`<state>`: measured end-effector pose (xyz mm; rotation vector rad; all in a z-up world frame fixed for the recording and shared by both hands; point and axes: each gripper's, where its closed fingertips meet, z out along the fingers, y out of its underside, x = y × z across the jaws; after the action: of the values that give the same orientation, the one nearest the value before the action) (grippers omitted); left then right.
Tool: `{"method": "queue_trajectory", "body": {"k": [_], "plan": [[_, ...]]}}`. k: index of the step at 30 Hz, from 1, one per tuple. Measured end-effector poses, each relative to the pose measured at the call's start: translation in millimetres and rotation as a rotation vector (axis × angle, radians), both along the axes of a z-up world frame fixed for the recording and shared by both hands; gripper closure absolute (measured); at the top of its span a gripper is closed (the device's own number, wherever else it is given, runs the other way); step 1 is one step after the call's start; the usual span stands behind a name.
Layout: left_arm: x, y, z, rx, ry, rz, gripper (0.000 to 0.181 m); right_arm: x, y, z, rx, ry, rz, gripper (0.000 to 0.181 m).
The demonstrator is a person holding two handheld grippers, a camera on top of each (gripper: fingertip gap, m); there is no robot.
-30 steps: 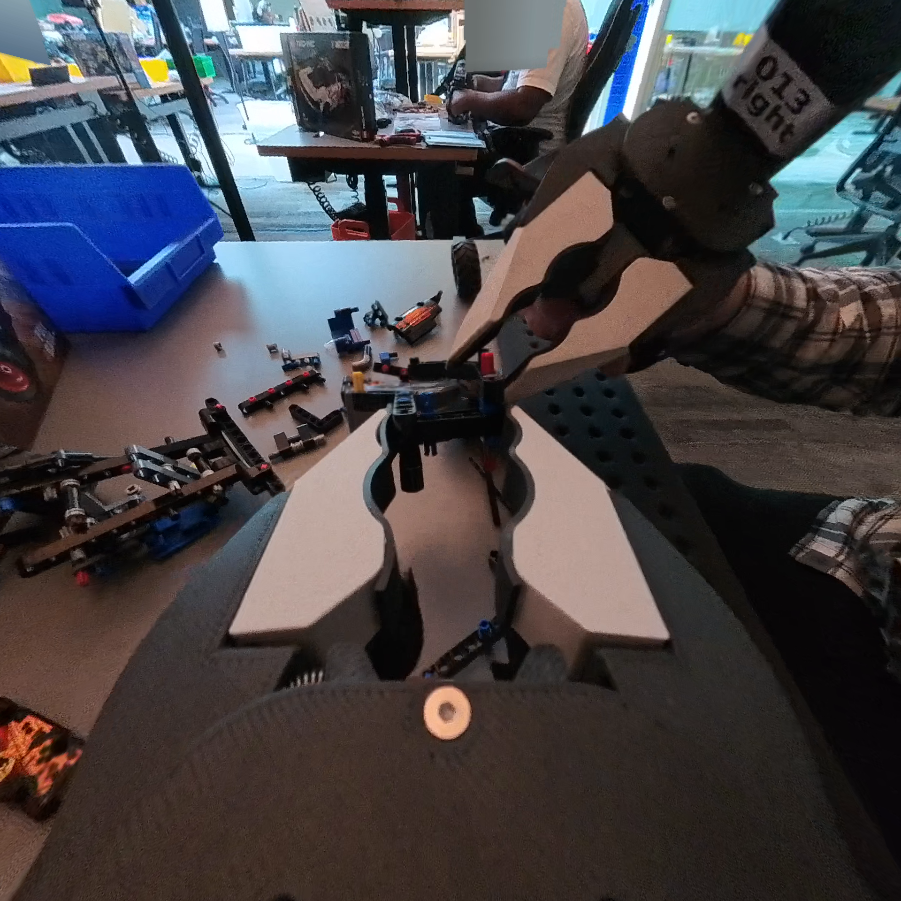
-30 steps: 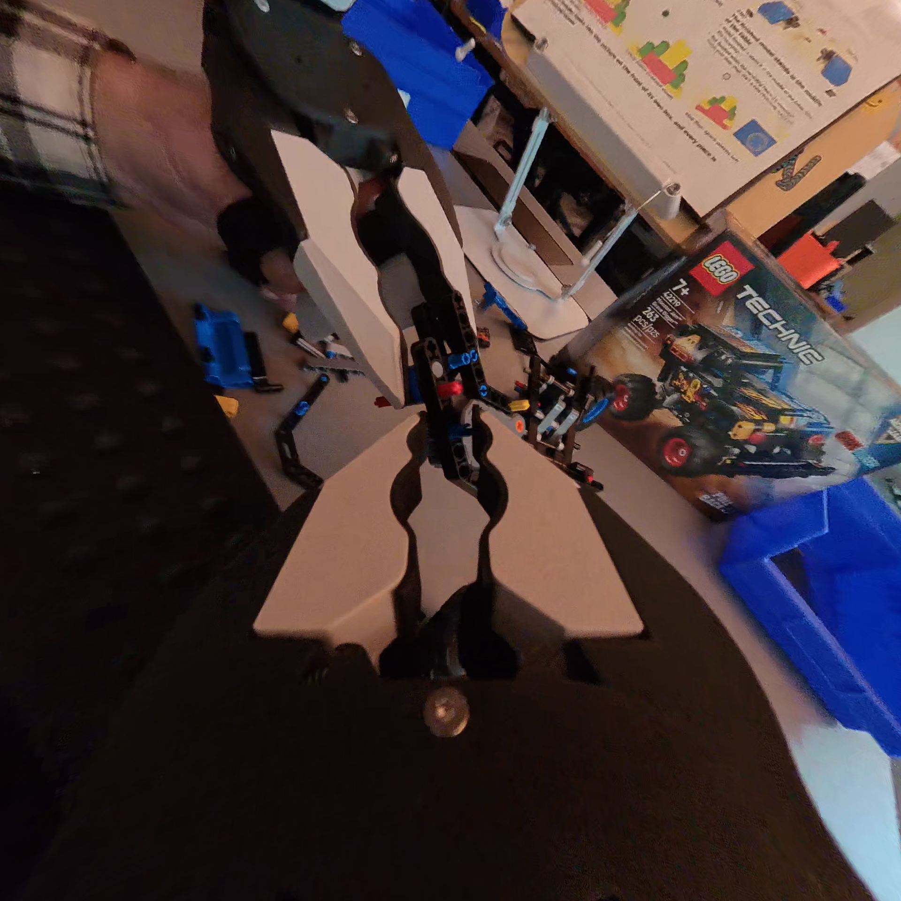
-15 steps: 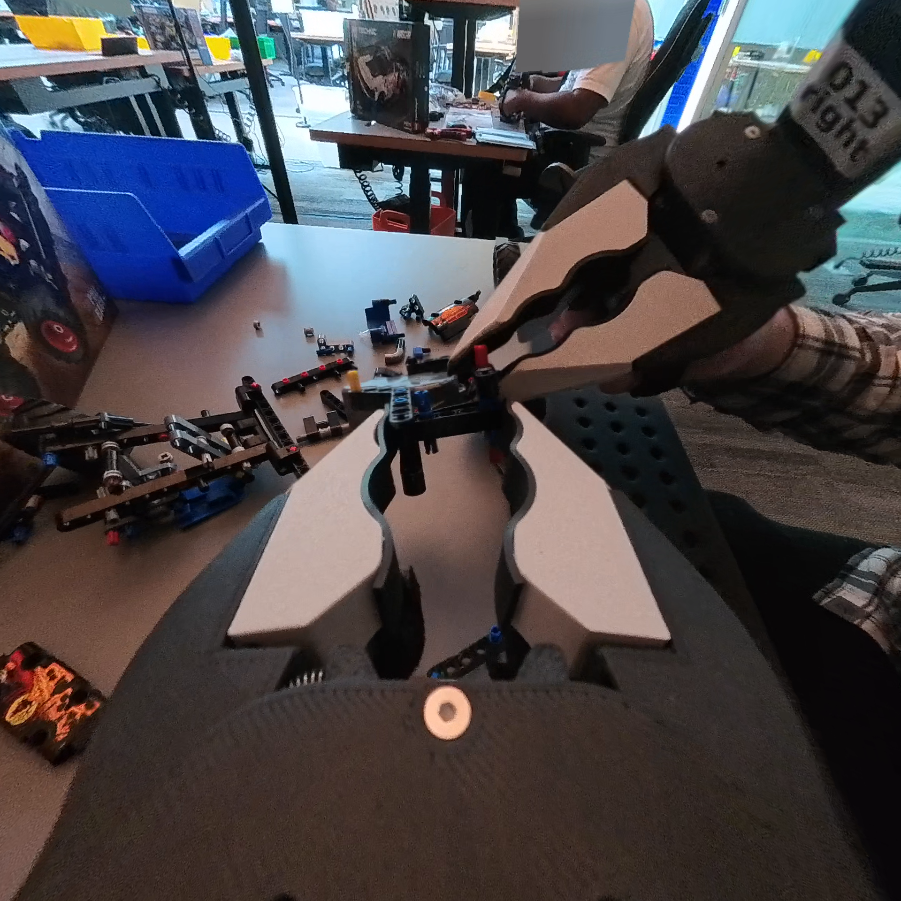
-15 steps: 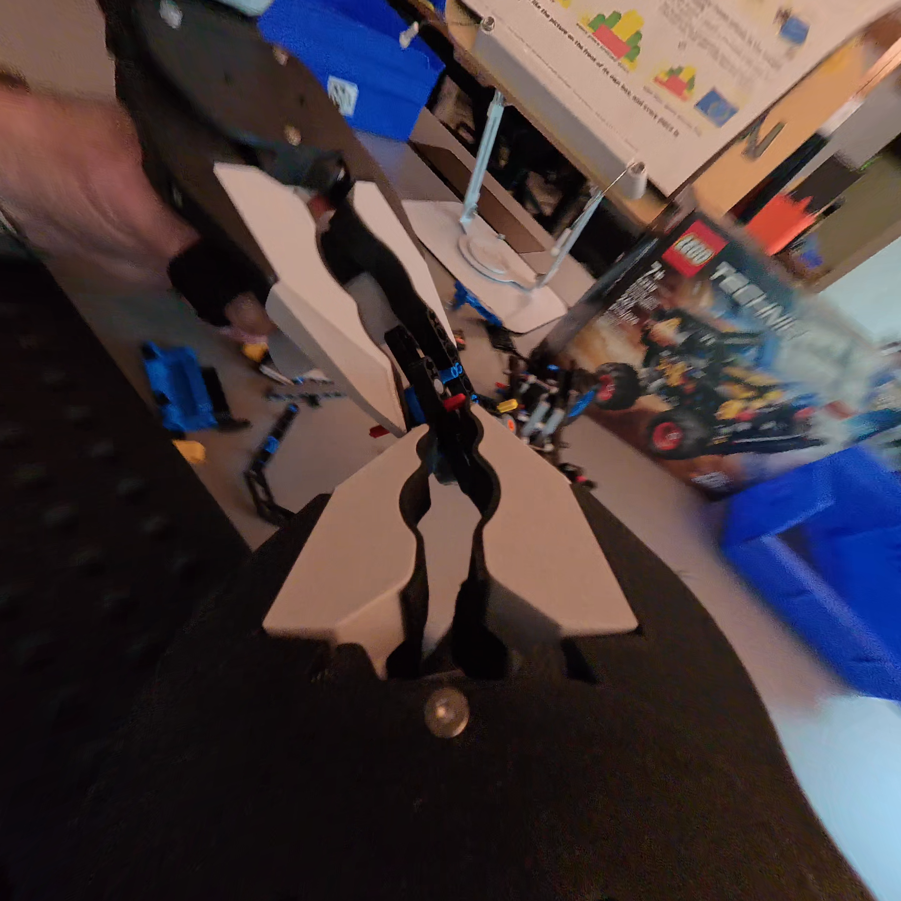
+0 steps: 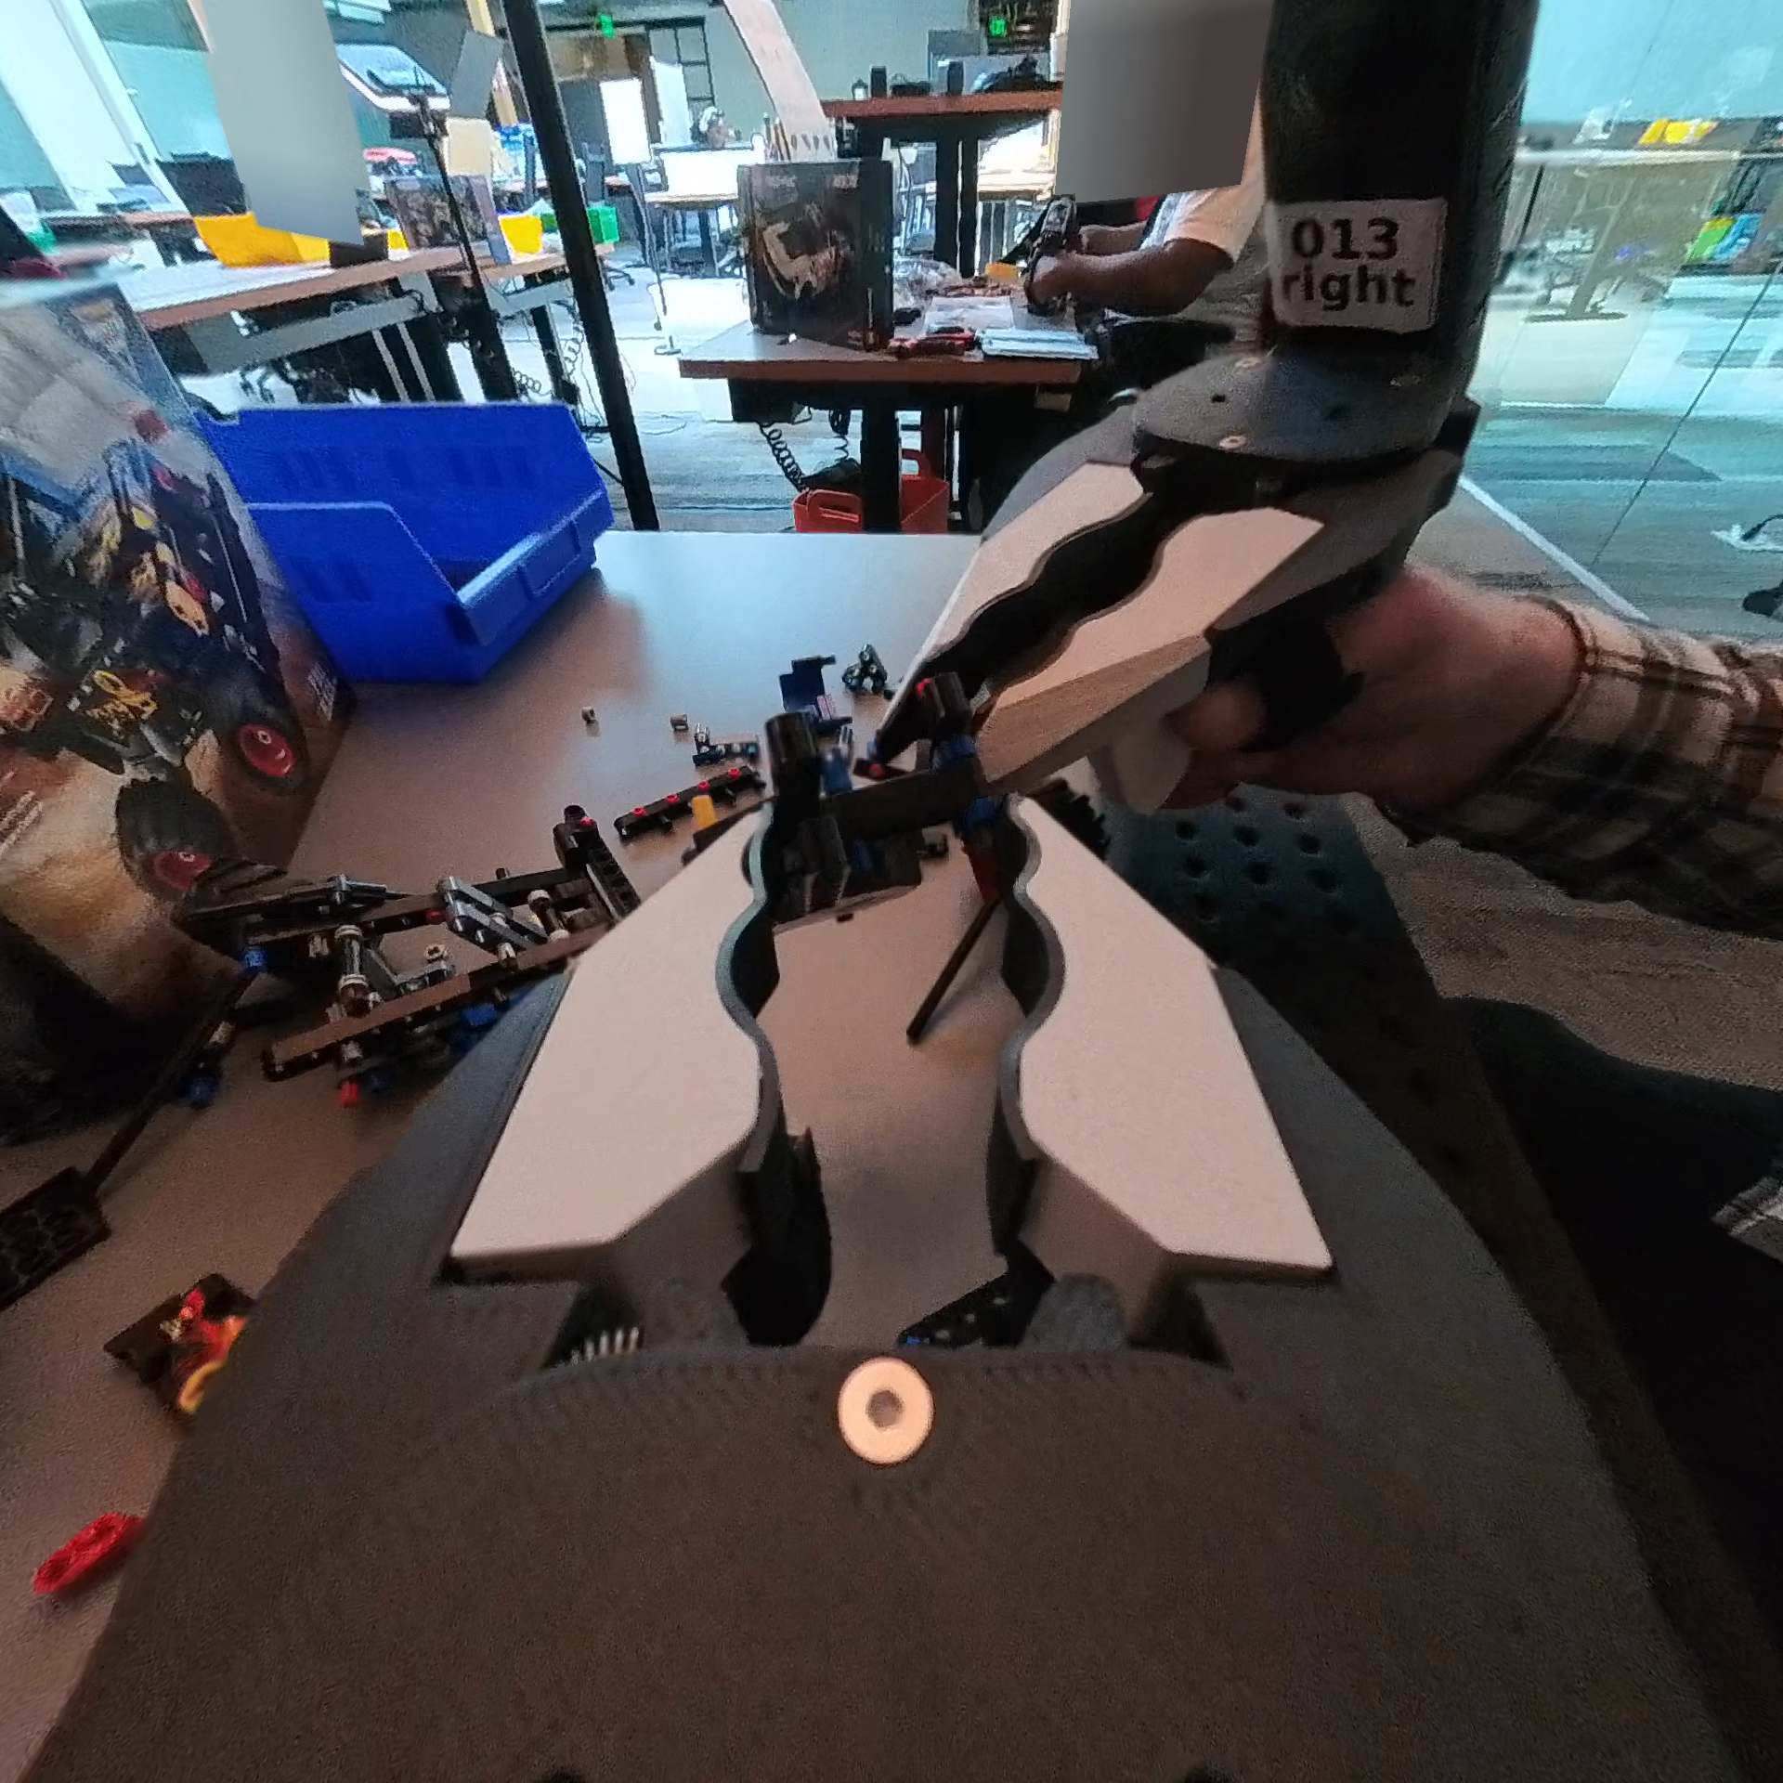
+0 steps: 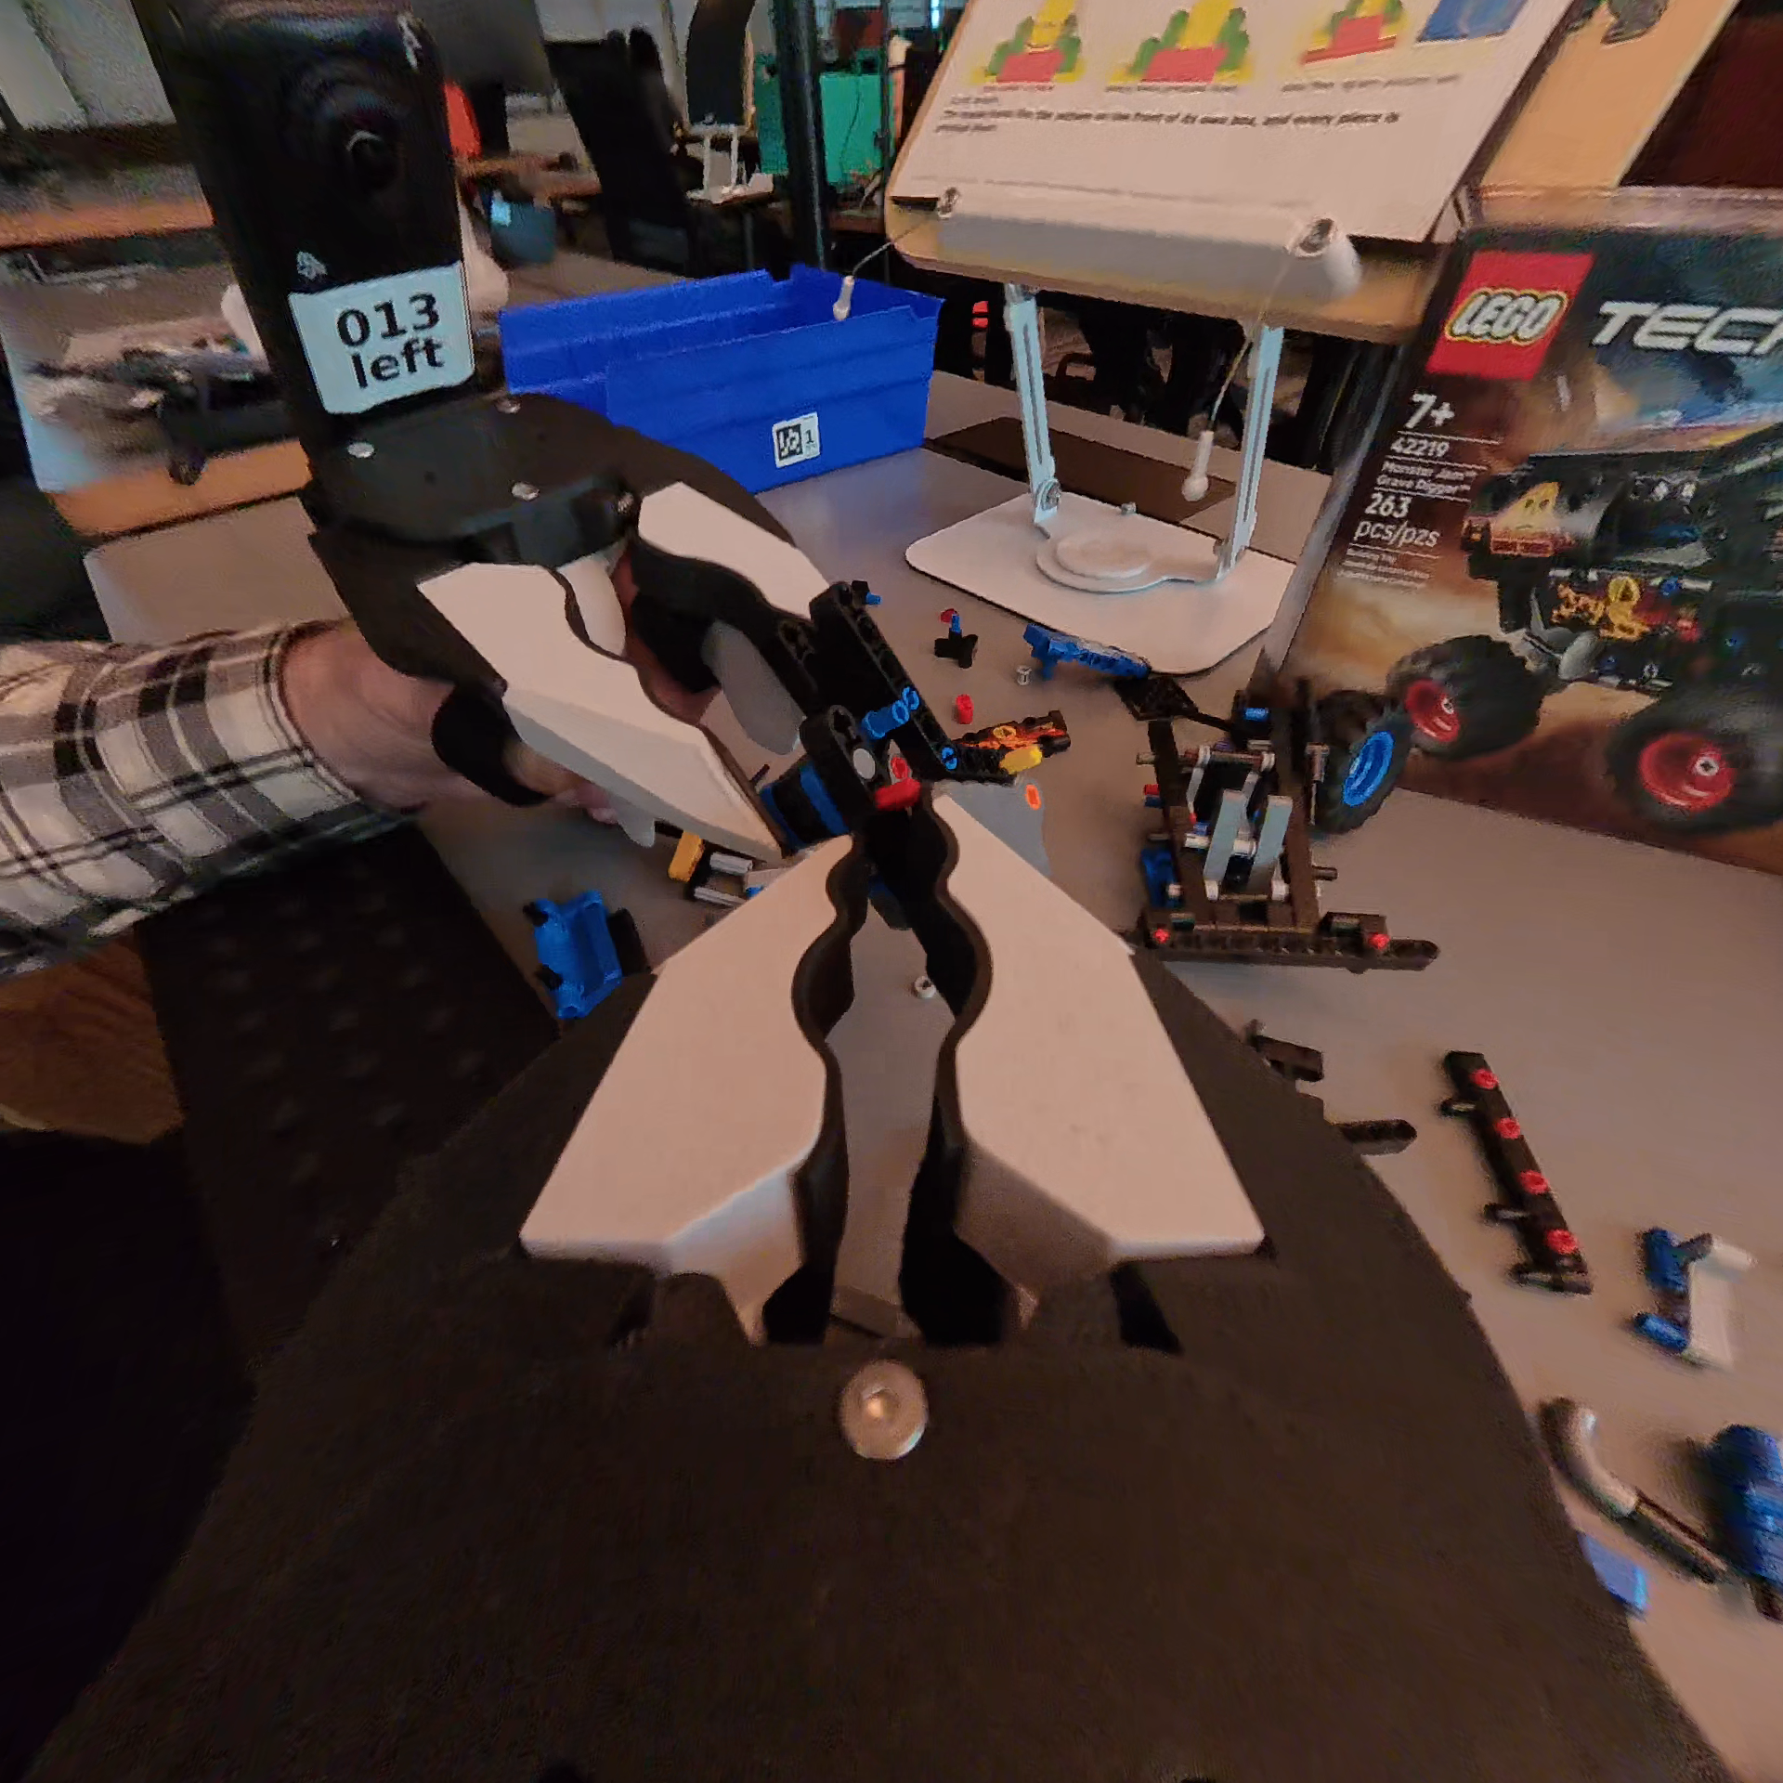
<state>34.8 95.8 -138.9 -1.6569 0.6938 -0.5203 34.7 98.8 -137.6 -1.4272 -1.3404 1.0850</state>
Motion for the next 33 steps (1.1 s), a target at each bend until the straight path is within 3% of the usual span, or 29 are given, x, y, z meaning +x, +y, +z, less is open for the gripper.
{"method": "queue_trajectory", "body": {"k": [5,8,12,13,19,22,25,27,33], "plan": [[-11,-9,27,0.236,0.136,0.033,0.131,11,-4,-10,0.03,-0.109,0.097,0.172],[2,-18,7,0.306,0.378,-0.022,0.134,16,-7,-18,0.044,-0.151,0.117,0.171],[13,-16,-27,0.276,0.58,-0.053,0.136,19,-13,-29,0.01,-0.208,0.186,0.171],[18,-17,-32,0.27,0.577,-0.075,0.148,18,-12,-30,-0.004,-0.205,0.185,0.172],[22,0,-49,0.251,0.632,-0.002,0.165,22,-3,-42,-0.039,-0.233,0.168,0.173],[24,0,-66,0.162,0.636,-0.039,0.165,22,-2,-56,-0.001,-0.283,0.166,0.173],[24,2,-65,0.124,0.584,-0.062,0.165,20,3,-56,0.004,-0.292,0.129,0.174],[31,-2,-64,0.087,0.533,-0.096,0.176,19,10,-56,0.005,-0.281,0.094,0.178],[28,4,-67,0.092,0.585,-0.065,0.175,14,18,-57,-0.017,-0.272,0.068,0.179]]}}
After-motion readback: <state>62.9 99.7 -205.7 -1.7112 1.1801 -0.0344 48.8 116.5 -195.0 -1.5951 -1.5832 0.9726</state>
